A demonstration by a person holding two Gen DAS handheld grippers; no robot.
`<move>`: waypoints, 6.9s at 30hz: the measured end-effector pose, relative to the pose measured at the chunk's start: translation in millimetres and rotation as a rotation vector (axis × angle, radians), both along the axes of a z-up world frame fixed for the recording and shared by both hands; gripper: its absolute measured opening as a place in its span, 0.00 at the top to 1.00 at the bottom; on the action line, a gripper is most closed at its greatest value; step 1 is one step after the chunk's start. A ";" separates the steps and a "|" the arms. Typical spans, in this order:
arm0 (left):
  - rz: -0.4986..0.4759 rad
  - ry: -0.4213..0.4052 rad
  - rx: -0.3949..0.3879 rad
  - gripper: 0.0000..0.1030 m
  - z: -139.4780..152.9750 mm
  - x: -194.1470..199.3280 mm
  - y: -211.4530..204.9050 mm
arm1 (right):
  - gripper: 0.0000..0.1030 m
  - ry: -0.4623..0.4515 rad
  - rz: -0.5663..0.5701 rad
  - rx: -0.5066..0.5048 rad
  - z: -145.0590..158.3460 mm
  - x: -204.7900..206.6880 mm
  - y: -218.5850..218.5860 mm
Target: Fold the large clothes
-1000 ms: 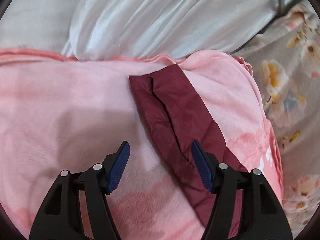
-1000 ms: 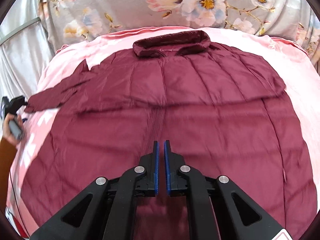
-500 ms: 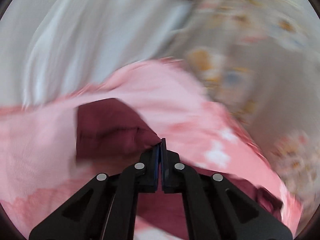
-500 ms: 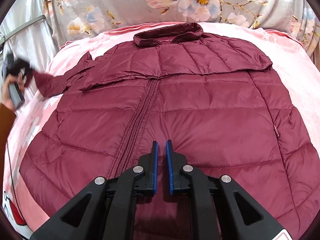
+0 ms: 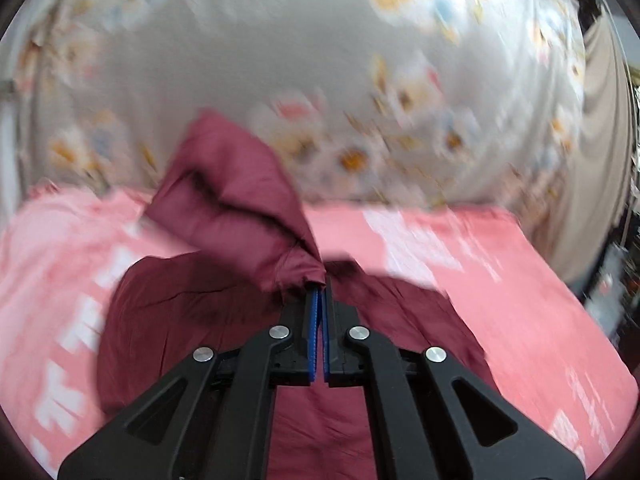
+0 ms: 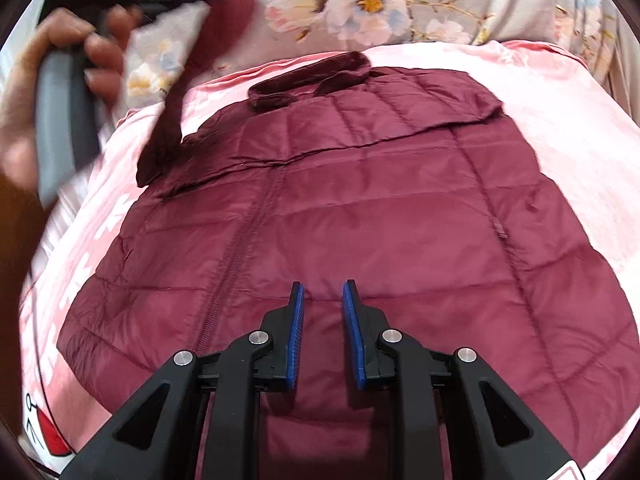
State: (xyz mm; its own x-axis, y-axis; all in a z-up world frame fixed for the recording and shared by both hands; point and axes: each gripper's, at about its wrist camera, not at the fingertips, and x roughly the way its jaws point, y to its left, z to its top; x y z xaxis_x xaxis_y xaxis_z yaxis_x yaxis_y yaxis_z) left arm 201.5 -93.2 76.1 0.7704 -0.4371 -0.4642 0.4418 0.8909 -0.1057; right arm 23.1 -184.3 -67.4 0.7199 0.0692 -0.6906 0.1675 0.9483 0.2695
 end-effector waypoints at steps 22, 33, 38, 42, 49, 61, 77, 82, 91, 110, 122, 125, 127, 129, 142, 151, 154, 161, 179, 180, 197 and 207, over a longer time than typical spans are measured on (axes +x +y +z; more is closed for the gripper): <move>0.429 0.515 -0.565 0.21 -128.4 43.3 216.9 | 0.43 -0.046 -0.191 0.055 33.4 105.3 -108.9; 0.470 0.547 -0.577 0.97 -145.1 78.3 233.8 | 0.98 -0.058 -0.164 0.106 32.0 143.8 -109.9; 0.499 0.341 -0.515 0.99 -98.7 58.4 236.8 | 0.98 -0.319 -0.124 0.013 98.5 119.3 -97.2; 0.526 0.294 -0.372 0.99 -99.0 48.3 222.9 | 0.98 -0.153 -0.133 0.003 56.2 142.2 -100.2; 0.550 0.416 -0.320 1.00 -152.1 53.8 225.0 | 0.98 0.019 -0.136 0.055 -6.0 148.5 -108.8; 0.589 0.297 -0.107 0.79 -124.1 23.5 203.5 | 0.86 -0.069 -0.212 -0.029 23.6 112.7 -98.4; 0.413 0.281 0.098 0.78 -133.6 45.7 95.3 | 0.99 0.032 0.000 -0.081 -2.9 171.0 -31.7; 0.411 0.291 0.096 0.77 -143.8 44.6 95.3 | 1.00 0.063 -0.001 -0.028 -14.5 175.1 -38.2; 0.413 0.290 0.114 0.77 -150.2 47.1 92.7 | 1.00 0.061 -0.003 -0.066 -15.2 175.2 -33.0; 0.287 0.323 -0.246 0.30 -70.2 73.6 100.6 | 0.54 -0.108 -0.033 0.246 60.8 204.7 -95.9; 0.319 0.563 -0.472 0.41 -116.3 172.3 77.8 | 0.62 -0.061 -0.160 0.669 0.7 297.3 -137.0; 0.315 0.579 -0.460 0.59 -124.4 181.2 71.2 | 0.90 -0.035 -0.142 0.680 -9.8 308.3 -134.6; 0.285 0.609 -0.441 0.92 -130.8 186.3 65.4 | 0.92 -0.066 -0.126 0.652 -4.8 304.0 -131.3; 0.274 0.556 -0.419 0.93 -124.2 179.6 67.1 | 0.92 -0.120 -0.103 0.598 7.1 292.2 -130.4; 0.267 0.452 -0.198 0.94 -151.6 155.0 66.3 | 0.95 -0.003 -0.060 0.202 -27.8 282.5 -112.4; 0.281 0.389 -0.126 0.92 -154.2 152.6 57.6 | 0.94 0.005 -0.050 0.163 -28.2 286.1 -110.1; 0.290 0.370 -0.115 0.90 -145.5 145.8 60.1 | 0.88 -0.009 -0.051 0.176 -16.3 272.9 -114.0; 0.291 0.291 -0.197 0.42 -88.7 138.0 78.3 | 0.63 -0.129 -0.057 0.440 31.5 271.8 -143.3; 0.391 0.520 -0.432 0.73 -120.6 253.8 56.5 | 0.95 -0.152 -0.192 0.873 -5.7 363.9 -173.8; 0.368 0.523 -0.406 0.97 -121.4 252.8 55.9 | 0.96 -0.172 -0.168 0.831 0.9 357.5 -172.7; 0.316 0.438 -0.179 0.97 -154.8 217.5 45.9 | 1.00 0.041 -0.086 0.182 -18.0 356.3 -125.5; 0.328 0.401 -0.128 0.96 -157.4 215.2 38.6 | 1.00 0.074 -0.104 -0.020 -11.8 362.2 -106.9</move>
